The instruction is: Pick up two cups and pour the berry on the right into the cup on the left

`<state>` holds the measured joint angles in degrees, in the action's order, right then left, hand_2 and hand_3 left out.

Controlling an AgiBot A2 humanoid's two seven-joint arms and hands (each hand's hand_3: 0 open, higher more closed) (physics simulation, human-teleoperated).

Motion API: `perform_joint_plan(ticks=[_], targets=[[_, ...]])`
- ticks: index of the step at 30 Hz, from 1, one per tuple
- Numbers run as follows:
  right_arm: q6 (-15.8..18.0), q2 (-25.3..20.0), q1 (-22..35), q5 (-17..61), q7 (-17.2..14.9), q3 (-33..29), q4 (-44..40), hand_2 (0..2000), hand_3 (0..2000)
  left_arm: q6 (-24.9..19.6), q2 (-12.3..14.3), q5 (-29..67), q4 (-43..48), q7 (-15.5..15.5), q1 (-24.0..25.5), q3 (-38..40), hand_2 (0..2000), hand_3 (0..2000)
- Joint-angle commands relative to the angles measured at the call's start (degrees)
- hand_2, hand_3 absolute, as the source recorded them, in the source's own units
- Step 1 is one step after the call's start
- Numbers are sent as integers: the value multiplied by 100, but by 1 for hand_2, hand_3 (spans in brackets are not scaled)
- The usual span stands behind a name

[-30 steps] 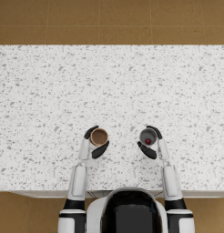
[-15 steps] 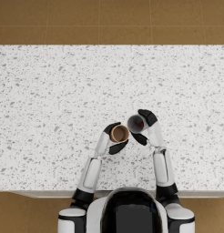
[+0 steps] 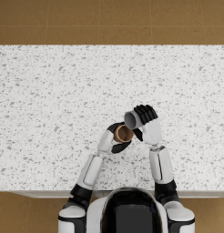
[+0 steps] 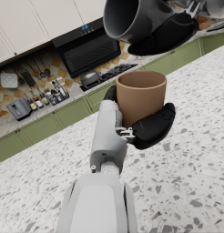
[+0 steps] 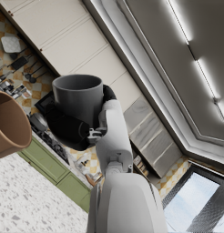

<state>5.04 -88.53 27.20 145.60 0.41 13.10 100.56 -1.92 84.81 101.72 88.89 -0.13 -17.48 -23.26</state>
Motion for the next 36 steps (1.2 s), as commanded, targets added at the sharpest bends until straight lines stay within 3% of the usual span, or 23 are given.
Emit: perform_joint_plan(ticks=[1, 36], targets=[[-3, -80, 175, 184, 1, 74, 83, 2000, 1280, 6, 122, 0, -153, 1, -201, 78, 2000, 1280], [69, -137, 2, 6558, 17, 497, 591, 2000, 1280, 6, 384, -1, -464, 5, -333, 430, 2000, 1280]])
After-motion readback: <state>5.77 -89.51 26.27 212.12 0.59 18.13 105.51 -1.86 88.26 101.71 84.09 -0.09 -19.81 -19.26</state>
